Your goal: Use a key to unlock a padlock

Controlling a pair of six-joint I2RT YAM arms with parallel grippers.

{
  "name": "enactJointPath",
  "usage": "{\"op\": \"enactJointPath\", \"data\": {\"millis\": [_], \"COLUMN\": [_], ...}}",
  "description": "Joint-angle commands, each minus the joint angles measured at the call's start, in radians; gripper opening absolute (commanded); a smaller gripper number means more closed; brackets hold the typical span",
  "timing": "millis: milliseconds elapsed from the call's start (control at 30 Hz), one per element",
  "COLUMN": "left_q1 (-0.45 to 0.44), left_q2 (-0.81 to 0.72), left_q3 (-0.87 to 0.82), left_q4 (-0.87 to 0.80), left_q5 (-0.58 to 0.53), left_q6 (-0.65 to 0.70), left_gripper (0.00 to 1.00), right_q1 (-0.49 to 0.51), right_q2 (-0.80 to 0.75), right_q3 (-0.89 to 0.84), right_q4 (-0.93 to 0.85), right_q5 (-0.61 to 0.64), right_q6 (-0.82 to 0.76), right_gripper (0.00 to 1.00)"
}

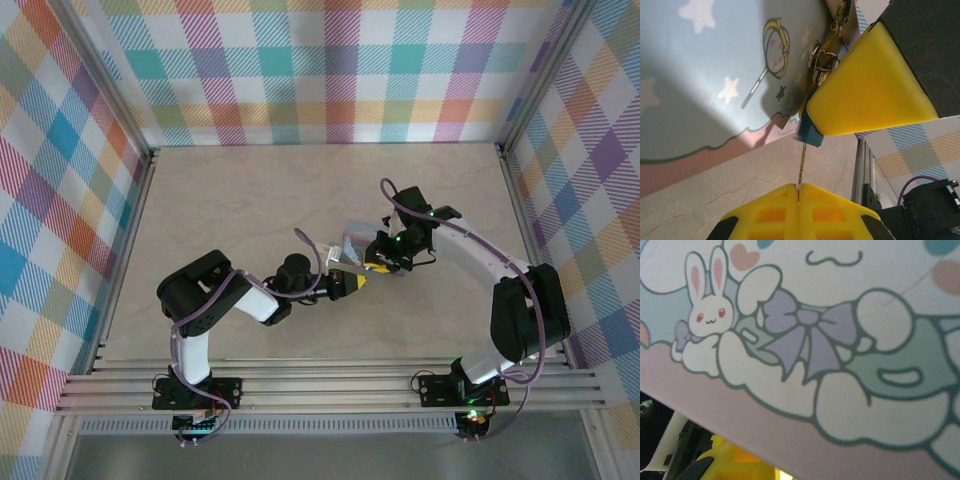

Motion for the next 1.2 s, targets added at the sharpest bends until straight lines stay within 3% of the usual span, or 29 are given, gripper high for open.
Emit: {"op": "enactJointPath", "data": {"millis": [0,400,1167], "left_q1": [0.007,-0.035,-0.084], "left_q2": [-0.071,-0.207,-0.261], "left_q3": [-0.023,-0.05,0.011], "left_q4": [0.042,-0.318,-0.395], "left_q5": [-0.066,-0.164,-0.167], "left_q6": [0.083,0.288,0.34], "left_gripper": [0.0,0.0,0.0], "right_q1": [0.01,0.001,0.002], "right_q2": [-0.015,0.01,0.021], "right_q3": [0.024,0.042,0.043], "right_q4": [-0.071,-0.077,-0.072], "right_q5": [-0.08,-0.083,-0.095], "right_q6": [-0.018,-0.019,-0.022], "right_gripper": [0.0,0.0,0.0]}}
